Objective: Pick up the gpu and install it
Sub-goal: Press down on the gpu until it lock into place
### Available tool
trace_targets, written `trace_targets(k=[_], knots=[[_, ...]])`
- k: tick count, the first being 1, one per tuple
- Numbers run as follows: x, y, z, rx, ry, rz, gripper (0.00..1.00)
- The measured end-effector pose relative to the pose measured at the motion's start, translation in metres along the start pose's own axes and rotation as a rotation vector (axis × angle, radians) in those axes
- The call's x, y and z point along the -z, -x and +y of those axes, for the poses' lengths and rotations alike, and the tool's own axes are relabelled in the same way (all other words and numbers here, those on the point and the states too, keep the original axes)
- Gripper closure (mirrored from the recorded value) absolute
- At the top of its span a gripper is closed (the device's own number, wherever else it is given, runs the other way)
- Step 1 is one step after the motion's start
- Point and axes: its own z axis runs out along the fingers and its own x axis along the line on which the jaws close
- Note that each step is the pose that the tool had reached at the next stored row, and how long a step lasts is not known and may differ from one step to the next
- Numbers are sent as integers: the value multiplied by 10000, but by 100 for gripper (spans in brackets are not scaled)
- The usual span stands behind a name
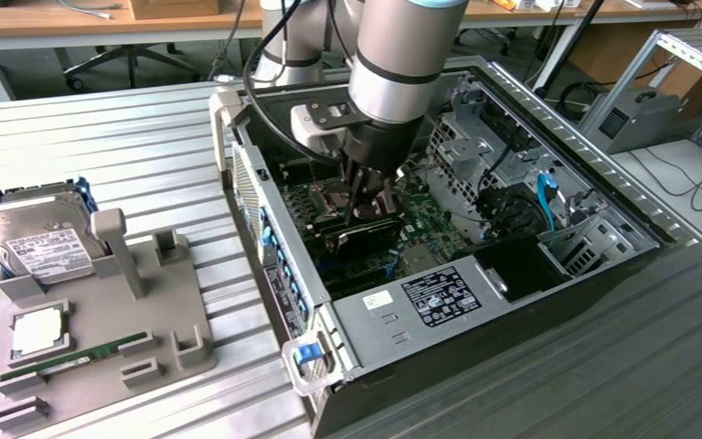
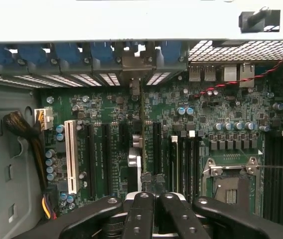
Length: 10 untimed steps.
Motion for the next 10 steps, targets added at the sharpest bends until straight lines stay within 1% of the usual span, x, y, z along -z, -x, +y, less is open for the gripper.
trace_targets(k=[2, 6, 10], knots=[[-2, -1, 15, 2, 1, 0, 89], [-61, -3, 16, 2, 0, -2, 89], [-67, -4, 16, 2, 1, 0, 89]])
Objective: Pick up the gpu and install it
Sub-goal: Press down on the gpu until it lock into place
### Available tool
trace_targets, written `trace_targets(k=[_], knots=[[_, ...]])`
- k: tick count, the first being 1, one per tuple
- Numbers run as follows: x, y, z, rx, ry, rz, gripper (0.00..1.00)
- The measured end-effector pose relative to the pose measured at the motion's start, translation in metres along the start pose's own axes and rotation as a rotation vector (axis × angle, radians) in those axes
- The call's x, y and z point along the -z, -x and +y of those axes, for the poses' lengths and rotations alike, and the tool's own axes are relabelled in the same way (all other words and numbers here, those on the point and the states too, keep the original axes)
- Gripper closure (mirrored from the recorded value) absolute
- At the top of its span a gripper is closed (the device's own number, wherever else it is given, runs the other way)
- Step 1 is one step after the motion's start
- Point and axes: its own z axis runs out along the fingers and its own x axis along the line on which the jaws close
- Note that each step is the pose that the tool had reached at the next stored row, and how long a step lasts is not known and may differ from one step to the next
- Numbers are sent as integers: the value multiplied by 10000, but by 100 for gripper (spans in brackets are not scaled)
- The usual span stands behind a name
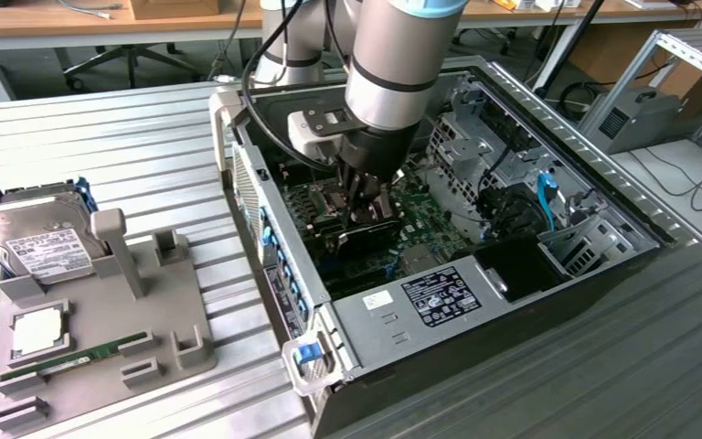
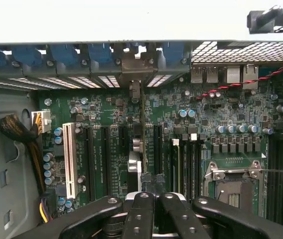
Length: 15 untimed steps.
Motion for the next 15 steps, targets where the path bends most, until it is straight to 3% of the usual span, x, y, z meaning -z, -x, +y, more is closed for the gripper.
trace_targets(k=[15], knots=[[-27, -14, 0, 0, 1, 0, 89]])
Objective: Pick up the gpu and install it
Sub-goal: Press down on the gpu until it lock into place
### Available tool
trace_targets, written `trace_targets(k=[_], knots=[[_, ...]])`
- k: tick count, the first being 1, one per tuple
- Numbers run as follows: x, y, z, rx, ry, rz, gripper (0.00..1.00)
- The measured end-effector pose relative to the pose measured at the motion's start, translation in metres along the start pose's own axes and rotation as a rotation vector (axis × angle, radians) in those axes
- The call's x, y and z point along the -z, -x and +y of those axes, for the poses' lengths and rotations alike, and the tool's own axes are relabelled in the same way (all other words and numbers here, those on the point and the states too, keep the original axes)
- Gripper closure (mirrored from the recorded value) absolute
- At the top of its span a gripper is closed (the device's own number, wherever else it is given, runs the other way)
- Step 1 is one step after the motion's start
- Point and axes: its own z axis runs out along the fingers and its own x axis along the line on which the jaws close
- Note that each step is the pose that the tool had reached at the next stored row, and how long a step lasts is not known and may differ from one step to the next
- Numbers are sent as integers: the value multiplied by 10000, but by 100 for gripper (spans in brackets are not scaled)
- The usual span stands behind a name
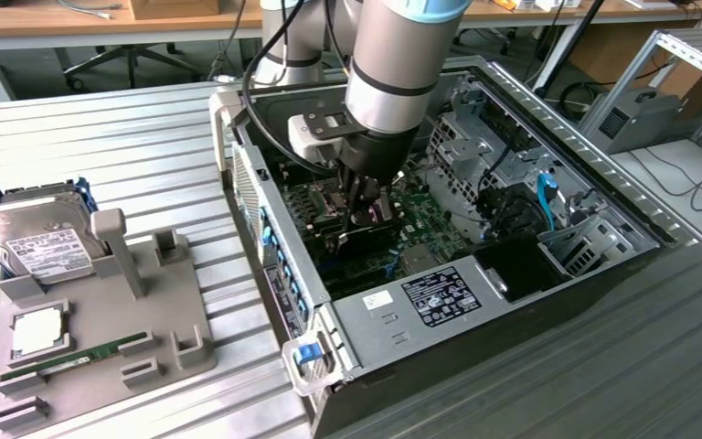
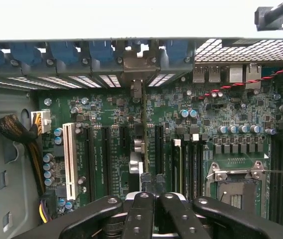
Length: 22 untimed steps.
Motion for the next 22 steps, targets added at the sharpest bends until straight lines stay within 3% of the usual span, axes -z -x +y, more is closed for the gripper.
trace_targets(k=[22], knots=[[-16, -14, 22, 0, -1, -2, 89]])
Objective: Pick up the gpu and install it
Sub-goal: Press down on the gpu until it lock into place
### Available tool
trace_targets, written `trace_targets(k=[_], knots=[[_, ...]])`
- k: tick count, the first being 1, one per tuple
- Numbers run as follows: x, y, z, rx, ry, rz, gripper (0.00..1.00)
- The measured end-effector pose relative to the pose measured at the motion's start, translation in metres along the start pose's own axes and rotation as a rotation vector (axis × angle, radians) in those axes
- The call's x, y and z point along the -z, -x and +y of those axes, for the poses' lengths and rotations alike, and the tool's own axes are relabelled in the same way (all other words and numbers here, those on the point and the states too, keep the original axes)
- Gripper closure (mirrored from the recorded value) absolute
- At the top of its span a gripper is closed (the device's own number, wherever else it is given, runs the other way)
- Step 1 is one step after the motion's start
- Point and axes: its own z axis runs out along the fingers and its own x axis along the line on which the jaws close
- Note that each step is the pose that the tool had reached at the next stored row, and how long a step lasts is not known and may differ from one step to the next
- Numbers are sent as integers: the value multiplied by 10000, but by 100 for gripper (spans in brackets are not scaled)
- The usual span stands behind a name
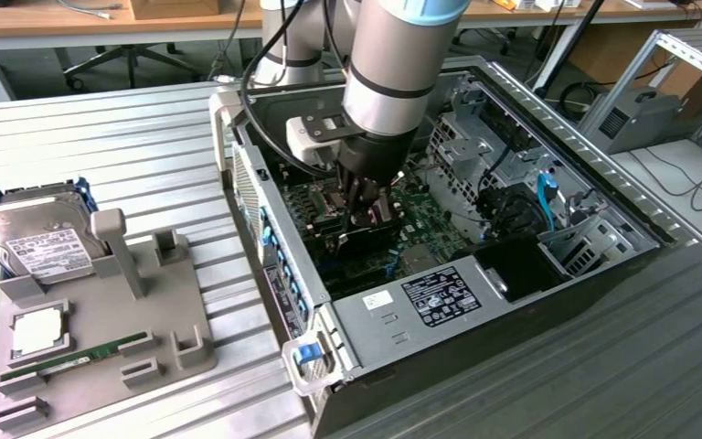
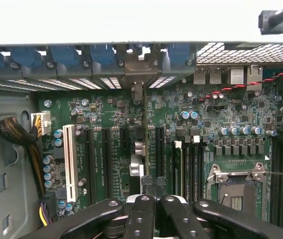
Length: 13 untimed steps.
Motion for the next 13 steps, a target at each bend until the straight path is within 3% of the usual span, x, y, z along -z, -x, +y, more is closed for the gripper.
trace_targets(k=[13], knots=[[-9, -1, 12, -1, -1, -2, 89]])
